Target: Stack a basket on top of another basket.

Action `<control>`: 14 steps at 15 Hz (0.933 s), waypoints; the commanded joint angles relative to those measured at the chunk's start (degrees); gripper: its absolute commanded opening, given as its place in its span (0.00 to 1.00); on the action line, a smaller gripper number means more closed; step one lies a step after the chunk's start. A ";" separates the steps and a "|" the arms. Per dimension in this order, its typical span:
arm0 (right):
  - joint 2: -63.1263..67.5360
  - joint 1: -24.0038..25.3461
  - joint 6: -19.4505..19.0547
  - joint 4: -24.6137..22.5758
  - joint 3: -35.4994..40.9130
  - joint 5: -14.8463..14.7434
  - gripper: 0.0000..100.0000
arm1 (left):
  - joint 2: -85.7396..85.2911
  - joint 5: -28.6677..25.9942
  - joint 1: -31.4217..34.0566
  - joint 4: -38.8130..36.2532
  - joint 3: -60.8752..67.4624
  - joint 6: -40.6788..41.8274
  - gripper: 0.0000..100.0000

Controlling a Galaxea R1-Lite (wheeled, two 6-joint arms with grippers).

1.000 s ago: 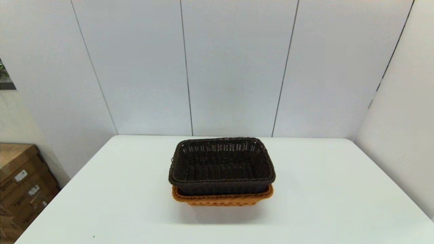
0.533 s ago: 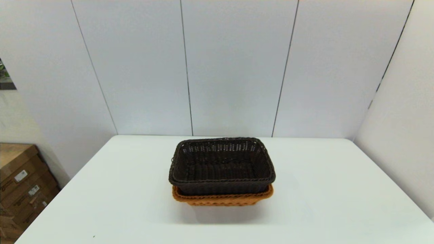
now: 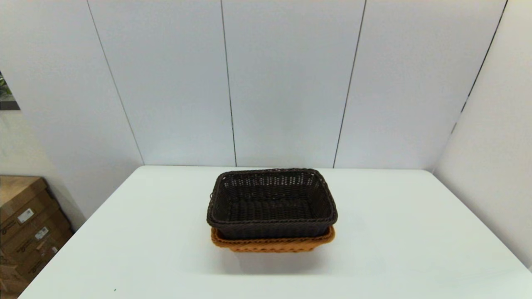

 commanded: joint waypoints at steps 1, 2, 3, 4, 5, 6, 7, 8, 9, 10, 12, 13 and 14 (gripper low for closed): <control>-2.14 0.90 -0.18 0.10 -0.15 0.04 1.00 | -0.11 0.00 0.00 0.00 0.09 -0.04 1.00; -2.76 1.16 -0.44 0.19 0.65 0.13 1.00 | -0.11 0.00 0.00 0.00 0.09 -0.04 1.00; -3.20 1.25 -0.35 0.10 1.17 0.22 1.00 | -0.11 0.00 0.00 0.00 0.09 -0.04 1.00; -3.99 1.60 -0.44 -0.07 2.05 0.22 1.00 | -0.11 0.00 0.00 0.00 0.09 0.04 1.00; -5.48 2.04 -0.88 -0.16 3.37 0.40 1.00 | -0.11 0.00 0.00 0.00 0.09 0.04 1.00; -7.50 2.22 -2.73 -0.25 5.48 0.57 1.00 | -0.11 0.00 0.00 0.00 0.09 -0.04 1.00; -9.09 2.22 -5.45 -0.34 7.50 0.48 1.00 | -0.11 0.00 0.00 0.00 0.09 0.04 1.00; -10.93 2.22 -7.21 -0.34 8.56 0.48 1.00 | -0.11 0.00 0.00 0.00 0.09 -0.04 1.00; -12.78 2.30 -7.74 -0.42 8.99 0.66 1.00 | -0.11 0.00 0.00 0.00 0.09 -0.04 1.00; -13.92 2.30 -7.91 -0.42 9.08 0.92 1.00 | -0.11 0.00 0.00 0.00 0.09 0.04 1.00; -15.15 2.30 -8.62 -3.50 10.66 1.45 1.00 | -0.11 0.00 0.00 0.00 0.09 0.04 1.00; -15.15 2.30 -8.70 -8.68 13.04 1.45 1.00 | -0.11 0.00 0.00 0.00 0.09 0.04 1.00; -15.15 2.30 -9.06 -15.19 15.67 1.45 1.00 | -0.11 0.00 0.00 0.00 0.09 -0.04 1.00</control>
